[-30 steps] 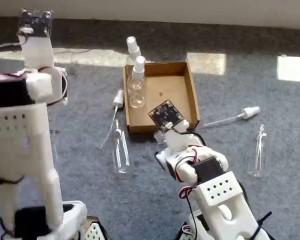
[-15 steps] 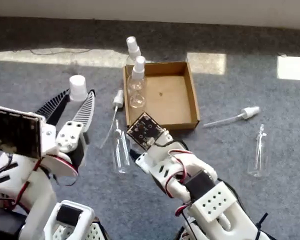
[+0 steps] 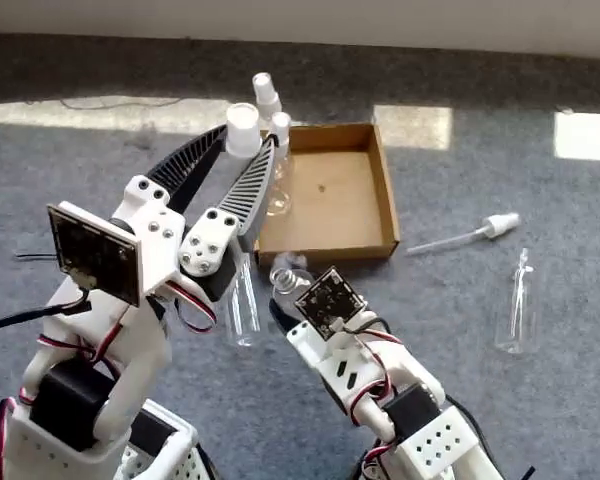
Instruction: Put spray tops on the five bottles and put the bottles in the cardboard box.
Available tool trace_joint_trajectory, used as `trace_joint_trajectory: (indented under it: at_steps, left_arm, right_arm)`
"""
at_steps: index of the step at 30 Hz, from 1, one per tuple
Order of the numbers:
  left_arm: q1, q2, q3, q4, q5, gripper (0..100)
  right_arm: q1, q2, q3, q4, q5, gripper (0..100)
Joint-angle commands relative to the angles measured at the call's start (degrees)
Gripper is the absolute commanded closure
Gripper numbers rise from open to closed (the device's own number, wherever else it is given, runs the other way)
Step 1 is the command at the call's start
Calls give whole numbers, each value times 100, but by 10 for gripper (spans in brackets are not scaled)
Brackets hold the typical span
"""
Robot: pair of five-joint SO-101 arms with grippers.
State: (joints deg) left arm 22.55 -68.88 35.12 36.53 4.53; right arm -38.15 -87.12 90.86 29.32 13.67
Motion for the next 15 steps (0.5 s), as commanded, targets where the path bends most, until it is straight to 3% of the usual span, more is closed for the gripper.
trace_joint_trajectory:
  at_steps: [1,4,8,15]
  left_arm:
    - [180,171,171,-440,53,995]
    - [207,541,295,-589,97,995]
    - [259,892,277,-589,800,995]
    - [224,1209,321,-563,835,995]
  right_arm:
    - [92,-110,-84,-145,-246,995]
    - [92,-119,-84,-163,-369,995]
    - [92,-119,-84,-163,-440,995]
    - [92,-1112,-40,-136,-440,995]
